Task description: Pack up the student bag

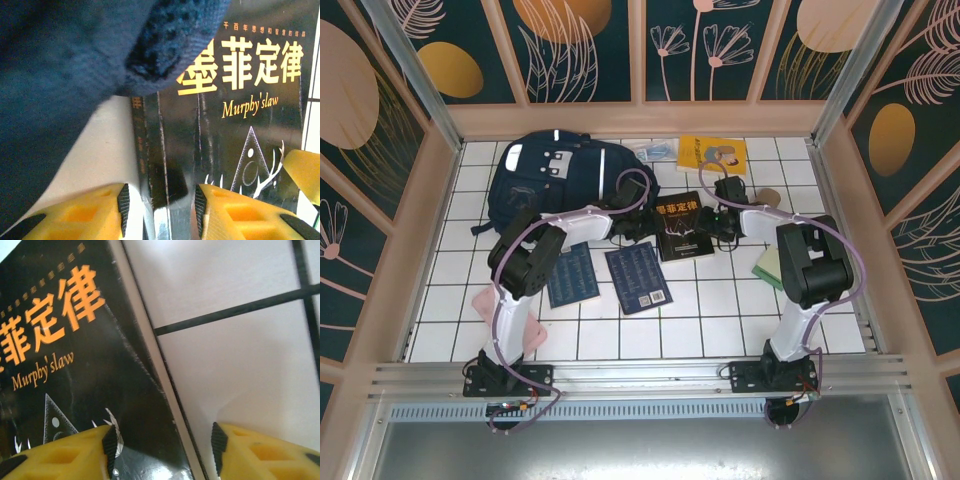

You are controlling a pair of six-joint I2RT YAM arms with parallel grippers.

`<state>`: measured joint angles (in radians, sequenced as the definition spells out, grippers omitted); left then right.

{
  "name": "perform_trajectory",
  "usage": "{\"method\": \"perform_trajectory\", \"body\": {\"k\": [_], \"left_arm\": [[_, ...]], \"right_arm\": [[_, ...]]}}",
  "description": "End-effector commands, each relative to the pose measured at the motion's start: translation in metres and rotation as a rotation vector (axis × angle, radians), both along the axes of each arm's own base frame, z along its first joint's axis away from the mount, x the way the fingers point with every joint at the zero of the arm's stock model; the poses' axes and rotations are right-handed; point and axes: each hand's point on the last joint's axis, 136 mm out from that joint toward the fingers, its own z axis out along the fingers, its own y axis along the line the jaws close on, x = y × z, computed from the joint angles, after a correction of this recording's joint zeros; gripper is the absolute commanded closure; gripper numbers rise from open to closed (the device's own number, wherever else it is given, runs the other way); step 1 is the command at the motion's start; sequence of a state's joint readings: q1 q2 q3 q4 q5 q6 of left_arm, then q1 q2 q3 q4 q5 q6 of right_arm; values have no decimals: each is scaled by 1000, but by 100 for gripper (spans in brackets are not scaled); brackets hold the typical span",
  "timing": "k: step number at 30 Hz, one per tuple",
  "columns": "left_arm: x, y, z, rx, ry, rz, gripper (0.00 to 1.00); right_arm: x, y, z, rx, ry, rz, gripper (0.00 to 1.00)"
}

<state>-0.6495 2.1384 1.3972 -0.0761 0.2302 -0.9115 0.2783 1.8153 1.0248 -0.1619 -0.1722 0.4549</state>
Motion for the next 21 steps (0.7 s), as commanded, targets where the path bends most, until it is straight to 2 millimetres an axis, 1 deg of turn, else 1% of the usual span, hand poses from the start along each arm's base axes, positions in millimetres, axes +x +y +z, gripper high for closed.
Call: {"method": "perform_trajectory", "body": {"k": [1, 5, 7, 10, 14, 16, 17, 19, 21], "left_arm": [[-2, -17, -2, -66, 16, -35, 59], [-4, -30, -5, -96, 50, -49, 59], [-5, -39, 2, -132, 42, -67, 59], [-9, -56, 28, -284, 26, -99, 60], [-12, -72, 81, -504, -51, -135, 61], [-14, -75, 102, -569, -86, -156, 62], [-15, -76, 109, -587, -99, -166, 62], [-17, -75, 115, -609, -113, -177, 62], [-20, -74, 116, -616, -117, -185, 62]], "right_arm": [[-8, 16, -5, 85, 23, 34, 48], [-17, 23, -9, 117, 42, 36, 49], [-21, 25, -11, 130, 49, 36, 51], [-27, 27, -11, 161, 55, 33, 51], [-29, 26, -8, 168, 52, 23, 52], [-28, 25, -7, 167, 51, 20, 52], [-28, 25, -5, 168, 48, 20, 52], [-27, 24, -2, 167, 41, 16, 52], [-26, 22, 0, 164, 37, 12, 52]]}}
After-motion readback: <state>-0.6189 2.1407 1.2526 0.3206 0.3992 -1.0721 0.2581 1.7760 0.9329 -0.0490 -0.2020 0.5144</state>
